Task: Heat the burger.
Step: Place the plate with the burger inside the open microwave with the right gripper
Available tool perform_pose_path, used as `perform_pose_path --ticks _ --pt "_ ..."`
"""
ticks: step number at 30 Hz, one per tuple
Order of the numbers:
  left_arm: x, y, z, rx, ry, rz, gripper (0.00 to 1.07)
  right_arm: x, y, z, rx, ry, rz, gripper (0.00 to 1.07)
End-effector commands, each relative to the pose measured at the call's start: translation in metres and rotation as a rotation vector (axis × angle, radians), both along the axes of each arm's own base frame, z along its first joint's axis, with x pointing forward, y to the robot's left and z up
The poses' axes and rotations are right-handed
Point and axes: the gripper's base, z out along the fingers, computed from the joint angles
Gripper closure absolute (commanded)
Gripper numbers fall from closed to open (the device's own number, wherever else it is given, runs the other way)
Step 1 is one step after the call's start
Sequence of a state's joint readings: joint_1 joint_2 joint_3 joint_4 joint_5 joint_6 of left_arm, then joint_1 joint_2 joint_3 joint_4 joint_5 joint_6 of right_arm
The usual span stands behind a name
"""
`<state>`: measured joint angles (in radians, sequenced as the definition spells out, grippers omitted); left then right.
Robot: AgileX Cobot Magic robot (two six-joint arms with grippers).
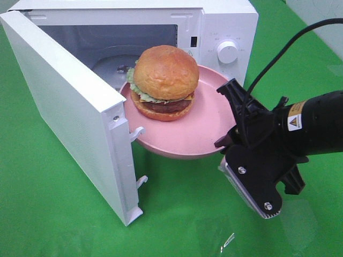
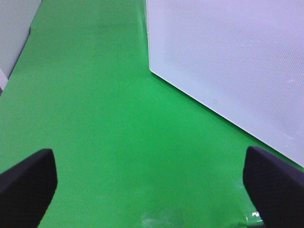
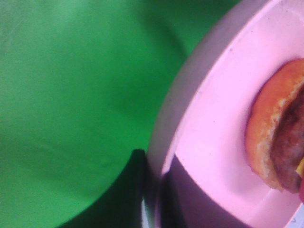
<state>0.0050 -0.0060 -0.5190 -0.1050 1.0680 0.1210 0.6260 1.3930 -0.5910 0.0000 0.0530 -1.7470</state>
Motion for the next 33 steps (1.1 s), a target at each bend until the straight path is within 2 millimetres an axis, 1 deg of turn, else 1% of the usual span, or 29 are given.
perform_pose_path --ticks 1,4,6,11,12,13,15,20,21,27,33 --pt "-0.002 0.0 -0.001 -0.004 -0.011 -0.009 0.07 0.011 0.015 0.01 0.049 -0.07 0.021 1.07" --pt "-0.002 0.0 -0.001 -0.004 -0.011 -0.009 0.07 0.016 0.018 0.009 0.045 -0.066 0.023 1.07" --pt "-0.002 0.0 -0.001 -0.004 -0.011 -0.009 0.07 0.023 0.024 0.006 0.034 -0.062 0.029 1.07" --pt "-0.002 0.0 -0.001 -0.004 -0.011 -0.009 0.07 0.028 0.03 0.006 0.029 -0.068 0.044 1.07" --pt "-0.002 0.0 -0.001 -0.004 -0.011 -0.009 0.07 0.032 0.034 0.005 0.03 -0.069 0.044 1.07" --pt "-0.002 0.0 -0.001 -0.004 -0.011 -0.009 0.07 0.032 0.034 0.005 0.03 -0.069 0.044 1.07" --pt "-0.002 0.0 -0.001 -0.004 -0.011 -0.009 0.07 0.042 0.041 0.006 0.032 -0.071 0.044 1.07" --pt "-0.002 0.0 -0.001 -0.004 -0.011 -0.009 0.07 0.05 0.047 0.004 0.029 -0.06 0.039 1.07" --pt "-0.002 0.0 -0.001 -0.004 -0.011 -0.009 0.07 0.054 0.05 0.004 0.018 -0.045 0.038 1.07" --pt "-0.002 0.0 -0.001 -0.004 -0.011 -0.009 0.07 0.062 0.056 0.005 0.0 -0.042 0.051 1.07" --pt "-0.002 0.0 -0.001 -0.004 -0.011 -0.009 0.07 0.065 0.059 0.005 -0.008 -0.014 0.066 1.07"
